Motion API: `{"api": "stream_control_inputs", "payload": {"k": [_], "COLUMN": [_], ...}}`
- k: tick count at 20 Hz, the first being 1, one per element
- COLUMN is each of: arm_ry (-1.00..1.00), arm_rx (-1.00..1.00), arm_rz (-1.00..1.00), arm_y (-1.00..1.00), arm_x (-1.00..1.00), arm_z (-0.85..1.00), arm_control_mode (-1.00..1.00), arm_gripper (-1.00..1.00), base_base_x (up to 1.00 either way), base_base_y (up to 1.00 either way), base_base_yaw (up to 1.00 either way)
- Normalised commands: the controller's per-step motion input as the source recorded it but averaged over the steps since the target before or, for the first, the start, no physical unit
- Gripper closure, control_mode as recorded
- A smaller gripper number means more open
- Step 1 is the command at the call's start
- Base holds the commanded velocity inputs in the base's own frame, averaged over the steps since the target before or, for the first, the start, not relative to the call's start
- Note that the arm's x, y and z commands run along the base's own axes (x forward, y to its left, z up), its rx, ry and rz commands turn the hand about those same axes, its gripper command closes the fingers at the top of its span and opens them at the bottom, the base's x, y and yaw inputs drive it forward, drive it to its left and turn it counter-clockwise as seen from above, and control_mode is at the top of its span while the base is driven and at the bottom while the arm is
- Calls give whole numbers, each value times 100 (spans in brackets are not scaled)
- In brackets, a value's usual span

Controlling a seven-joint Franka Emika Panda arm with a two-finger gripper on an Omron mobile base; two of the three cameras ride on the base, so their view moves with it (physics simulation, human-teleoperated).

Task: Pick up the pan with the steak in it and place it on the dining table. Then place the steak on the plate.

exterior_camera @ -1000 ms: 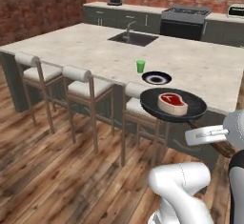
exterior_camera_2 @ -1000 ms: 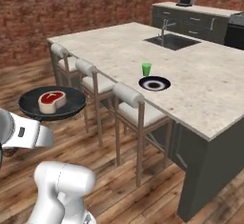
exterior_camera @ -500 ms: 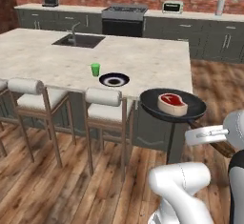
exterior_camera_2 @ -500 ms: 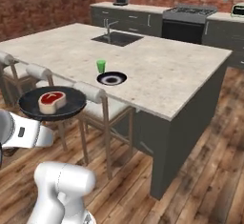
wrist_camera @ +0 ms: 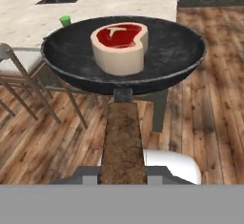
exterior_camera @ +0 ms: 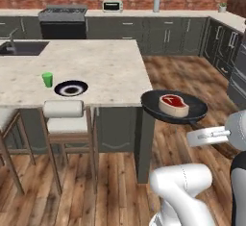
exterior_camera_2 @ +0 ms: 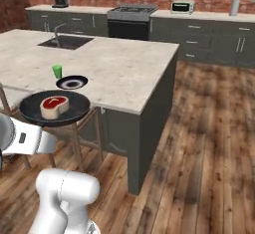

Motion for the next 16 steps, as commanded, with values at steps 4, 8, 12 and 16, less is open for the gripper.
{"api": "stream_control_inputs", "payload": {"k": [4, 8, 12, 16], "arm_ry": [0, 0, 0, 0], "arm_rx": [0, 0, 0, 0], "arm_rz": [0, 0, 0, 0], "arm_y": [0, 0, 0, 0], "arm_x": [0, 0, 0, 0], "arm_z": [0, 0, 0, 0], "arm_control_mode": [100, 100, 100, 100], "arm_gripper": [100, 100, 100, 100], "base_base_x": [0, 0, 0, 0], "base_base_y": [8, 8, 10, 22], "base_base_yaw": [-49, -49, -36, 0]}}
